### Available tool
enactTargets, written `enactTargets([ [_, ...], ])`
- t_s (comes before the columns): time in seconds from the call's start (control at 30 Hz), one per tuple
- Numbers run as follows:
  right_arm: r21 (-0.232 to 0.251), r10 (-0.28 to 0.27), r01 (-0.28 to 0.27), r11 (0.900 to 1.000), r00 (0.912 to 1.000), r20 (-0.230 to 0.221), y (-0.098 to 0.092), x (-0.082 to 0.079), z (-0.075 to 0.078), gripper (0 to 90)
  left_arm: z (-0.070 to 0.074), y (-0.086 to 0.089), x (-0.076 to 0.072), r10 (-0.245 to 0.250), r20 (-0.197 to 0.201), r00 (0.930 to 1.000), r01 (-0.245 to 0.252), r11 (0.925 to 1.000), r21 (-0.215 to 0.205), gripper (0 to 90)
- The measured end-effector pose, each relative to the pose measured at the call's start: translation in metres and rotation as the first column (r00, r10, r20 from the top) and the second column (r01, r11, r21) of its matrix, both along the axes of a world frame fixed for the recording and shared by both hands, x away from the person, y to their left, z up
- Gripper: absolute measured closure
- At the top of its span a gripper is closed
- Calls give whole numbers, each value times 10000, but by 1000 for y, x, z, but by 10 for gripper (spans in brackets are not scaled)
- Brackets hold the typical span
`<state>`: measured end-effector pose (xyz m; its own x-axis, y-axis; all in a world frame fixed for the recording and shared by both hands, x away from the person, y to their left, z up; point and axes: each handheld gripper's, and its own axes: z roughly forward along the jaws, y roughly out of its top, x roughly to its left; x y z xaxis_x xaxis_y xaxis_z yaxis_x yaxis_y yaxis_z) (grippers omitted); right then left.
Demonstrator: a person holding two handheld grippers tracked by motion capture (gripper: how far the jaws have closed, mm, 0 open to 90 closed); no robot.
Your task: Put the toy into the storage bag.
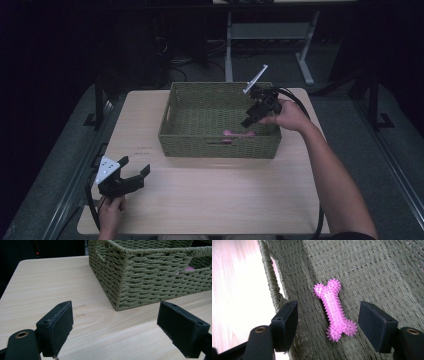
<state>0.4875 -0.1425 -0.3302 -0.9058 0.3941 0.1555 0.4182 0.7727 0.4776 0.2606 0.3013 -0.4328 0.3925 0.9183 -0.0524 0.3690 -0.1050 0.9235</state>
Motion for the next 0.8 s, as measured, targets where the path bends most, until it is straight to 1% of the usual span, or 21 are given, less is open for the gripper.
enactTargets([
  [0.8,124,-203,198,9997,9990,405,-15,-16,18,289,0,0,-1,-6,-35,10000,6,10000,18,130],
])
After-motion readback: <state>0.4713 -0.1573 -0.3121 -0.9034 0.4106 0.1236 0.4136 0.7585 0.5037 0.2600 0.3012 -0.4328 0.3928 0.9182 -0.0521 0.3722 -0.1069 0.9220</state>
